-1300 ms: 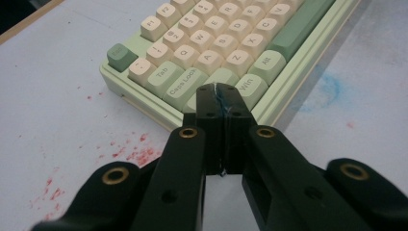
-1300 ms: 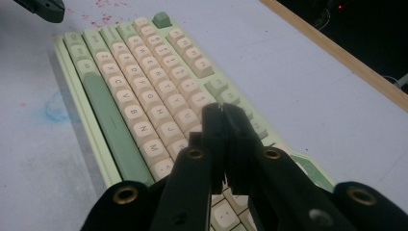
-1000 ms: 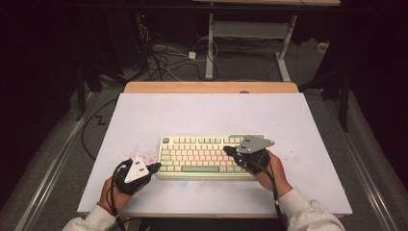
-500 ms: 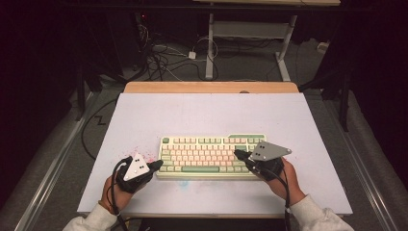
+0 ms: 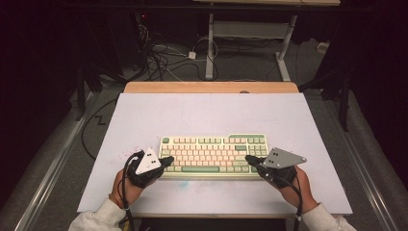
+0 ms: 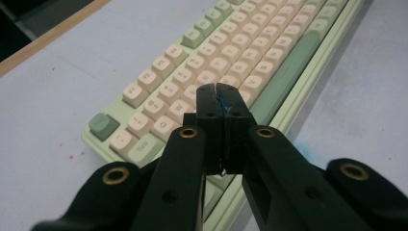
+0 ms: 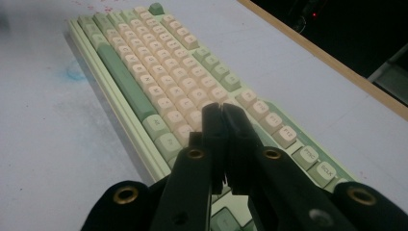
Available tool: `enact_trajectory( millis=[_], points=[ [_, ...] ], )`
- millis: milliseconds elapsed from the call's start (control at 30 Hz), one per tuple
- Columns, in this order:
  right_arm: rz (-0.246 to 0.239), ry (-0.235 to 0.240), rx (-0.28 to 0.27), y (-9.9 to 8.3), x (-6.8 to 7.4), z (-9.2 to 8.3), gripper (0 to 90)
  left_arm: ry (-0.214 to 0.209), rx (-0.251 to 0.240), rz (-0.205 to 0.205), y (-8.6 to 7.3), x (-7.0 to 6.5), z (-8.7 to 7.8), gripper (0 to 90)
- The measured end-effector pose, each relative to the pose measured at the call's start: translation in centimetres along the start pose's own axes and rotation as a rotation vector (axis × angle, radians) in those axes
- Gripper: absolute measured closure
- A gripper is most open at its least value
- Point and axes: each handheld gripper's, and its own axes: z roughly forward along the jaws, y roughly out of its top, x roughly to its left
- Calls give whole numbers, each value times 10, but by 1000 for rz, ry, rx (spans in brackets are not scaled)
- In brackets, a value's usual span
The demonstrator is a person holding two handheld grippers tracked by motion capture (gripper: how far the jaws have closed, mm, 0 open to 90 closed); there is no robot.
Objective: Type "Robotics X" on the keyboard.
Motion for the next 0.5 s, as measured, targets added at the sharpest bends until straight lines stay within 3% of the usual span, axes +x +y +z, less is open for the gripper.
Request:
enact_trajectory(
  millis=[500],
  points=[
    [11,3,27,-14,4,-9,889,-72,13,22,22,-8,26,864]
  ],
)
